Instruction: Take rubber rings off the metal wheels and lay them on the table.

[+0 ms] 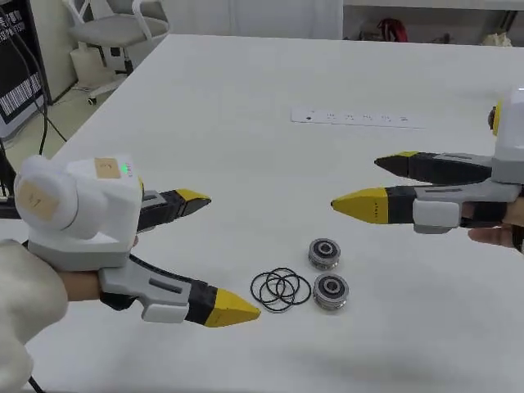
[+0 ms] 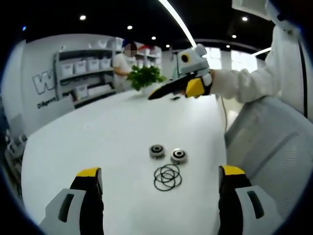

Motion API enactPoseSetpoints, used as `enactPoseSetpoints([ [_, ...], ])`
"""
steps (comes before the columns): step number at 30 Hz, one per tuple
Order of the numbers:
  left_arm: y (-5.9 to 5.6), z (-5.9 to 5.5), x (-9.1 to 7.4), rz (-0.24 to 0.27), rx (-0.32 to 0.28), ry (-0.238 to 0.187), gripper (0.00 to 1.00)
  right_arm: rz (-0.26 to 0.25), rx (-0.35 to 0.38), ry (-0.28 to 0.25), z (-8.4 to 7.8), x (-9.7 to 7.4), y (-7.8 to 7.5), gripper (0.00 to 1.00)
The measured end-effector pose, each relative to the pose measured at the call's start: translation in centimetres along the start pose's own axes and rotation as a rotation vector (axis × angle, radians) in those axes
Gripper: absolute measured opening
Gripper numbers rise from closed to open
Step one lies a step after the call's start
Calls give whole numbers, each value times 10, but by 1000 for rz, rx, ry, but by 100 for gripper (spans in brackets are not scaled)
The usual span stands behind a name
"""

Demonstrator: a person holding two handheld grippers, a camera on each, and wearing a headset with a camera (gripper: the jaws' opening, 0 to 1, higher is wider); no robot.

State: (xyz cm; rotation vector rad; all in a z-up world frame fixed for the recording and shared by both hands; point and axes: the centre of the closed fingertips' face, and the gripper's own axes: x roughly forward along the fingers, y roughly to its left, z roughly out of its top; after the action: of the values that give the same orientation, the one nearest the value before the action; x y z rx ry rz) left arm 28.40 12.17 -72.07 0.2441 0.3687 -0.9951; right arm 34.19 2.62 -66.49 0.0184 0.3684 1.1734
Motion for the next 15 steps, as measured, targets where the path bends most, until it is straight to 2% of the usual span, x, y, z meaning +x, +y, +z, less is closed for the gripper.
enactPoseSetpoints([
  [7, 3, 3, -4, 20, -3, -21, 100, 19, -34, 30, -14, -6, 12, 98],
  [15, 4, 0, -5, 26, -11, -16, 100, 34, -19, 68, -36, -15, 19, 100],
])
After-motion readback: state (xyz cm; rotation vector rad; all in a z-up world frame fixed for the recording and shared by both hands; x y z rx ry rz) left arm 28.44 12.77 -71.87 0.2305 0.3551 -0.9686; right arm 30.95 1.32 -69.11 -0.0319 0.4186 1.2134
